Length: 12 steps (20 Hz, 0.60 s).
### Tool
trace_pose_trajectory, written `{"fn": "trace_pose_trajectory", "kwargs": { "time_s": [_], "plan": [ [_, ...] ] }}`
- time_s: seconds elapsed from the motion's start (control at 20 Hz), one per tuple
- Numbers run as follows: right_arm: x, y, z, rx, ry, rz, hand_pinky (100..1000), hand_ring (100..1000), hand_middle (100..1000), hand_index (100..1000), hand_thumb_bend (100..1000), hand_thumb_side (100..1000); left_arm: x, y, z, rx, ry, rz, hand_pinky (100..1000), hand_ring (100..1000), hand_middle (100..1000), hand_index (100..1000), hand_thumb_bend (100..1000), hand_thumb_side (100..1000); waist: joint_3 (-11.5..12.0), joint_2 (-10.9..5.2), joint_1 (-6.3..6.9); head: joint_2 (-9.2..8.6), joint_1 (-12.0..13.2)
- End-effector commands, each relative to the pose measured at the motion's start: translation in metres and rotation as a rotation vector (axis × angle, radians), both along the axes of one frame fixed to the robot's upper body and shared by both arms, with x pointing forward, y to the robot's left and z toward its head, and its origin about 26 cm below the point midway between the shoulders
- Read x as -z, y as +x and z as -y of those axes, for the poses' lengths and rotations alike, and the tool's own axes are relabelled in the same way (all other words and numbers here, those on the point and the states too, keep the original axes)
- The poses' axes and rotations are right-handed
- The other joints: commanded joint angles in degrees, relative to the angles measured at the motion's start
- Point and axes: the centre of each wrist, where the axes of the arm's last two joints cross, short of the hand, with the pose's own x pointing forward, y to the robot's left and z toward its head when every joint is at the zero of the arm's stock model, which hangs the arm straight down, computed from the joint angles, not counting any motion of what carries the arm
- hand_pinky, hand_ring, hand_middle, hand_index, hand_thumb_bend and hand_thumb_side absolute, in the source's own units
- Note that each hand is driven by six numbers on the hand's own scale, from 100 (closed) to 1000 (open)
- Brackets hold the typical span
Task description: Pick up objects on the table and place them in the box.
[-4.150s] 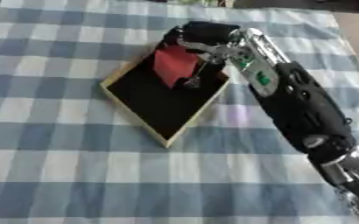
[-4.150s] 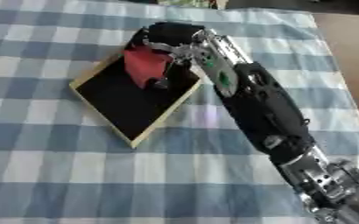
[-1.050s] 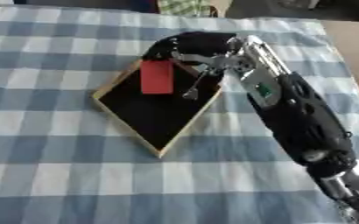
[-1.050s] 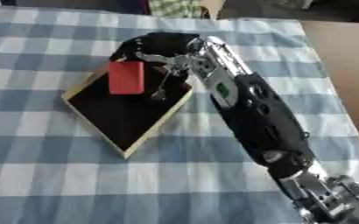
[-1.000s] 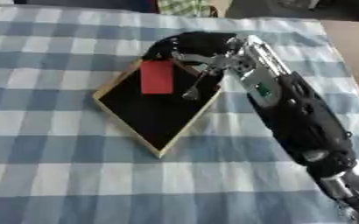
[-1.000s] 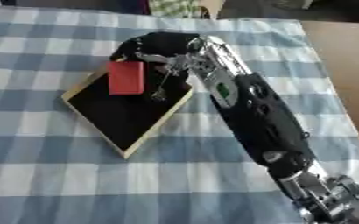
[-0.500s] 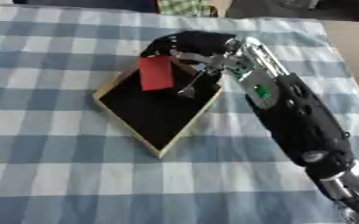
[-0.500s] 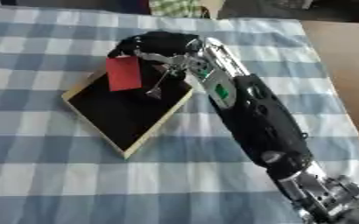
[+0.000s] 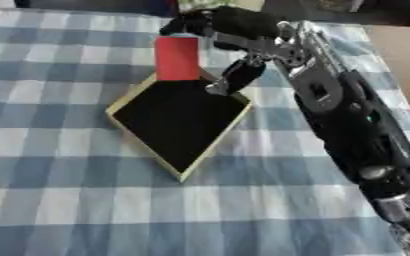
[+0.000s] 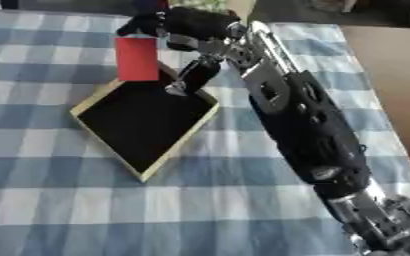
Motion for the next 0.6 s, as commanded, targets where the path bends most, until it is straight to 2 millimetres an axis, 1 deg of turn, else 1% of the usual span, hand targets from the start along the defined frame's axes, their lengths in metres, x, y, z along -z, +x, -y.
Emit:
{"fn": "trace_pose_trajectory", "kwargs": {
  "time_s": [0.05, 0.2, 0.4, 0.6],
  "plan": [
    [-0.012, -0.006, 0.004, 0.011, -0.039, 0.02, 951, 957, 916, 997, 405, 114, -0.006, -0.002, -0.002, 0.001, 0.013, 0.02, 833, 837, 769, 682, 119, 810, 0.0, -1.36, 0.69, -0.39, -0.3],
    [0.002, 0.003, 0.003, 0.033, -0.072, -0.026, 948, 957, 922, 1000, 396, 126, -0.006, -0.002, -0.002, 0.003, 0.012, 0.02, 834, 837, 769, 681, 118, 811, 0.1, -1.31, 0.82, -0.36, -0.5],
    [0.015, 0.011, 0.0, 0.024, -0.11, -0.063, 952, 958, 923, 1000, 408, 134, -0.006, -0.002, -0.002, 0.003, 0.009, 0.022, 833, 837, 769, 682, 119, 811, 0.3, -1.22, 0.72, -0.19, -0.5],
    [0.021, 0.015, -0.001, 0.02, -0.106, -0.07, 943, 952, 918, 1000, 386, 118, -0.005, -0.002, -0.002, 0.003, 0.01, 0.019, 834, 837, 769, 680, 119, 813, 0.4, -1.09, 0.65, 0.15, -0.3]
  ]
}}
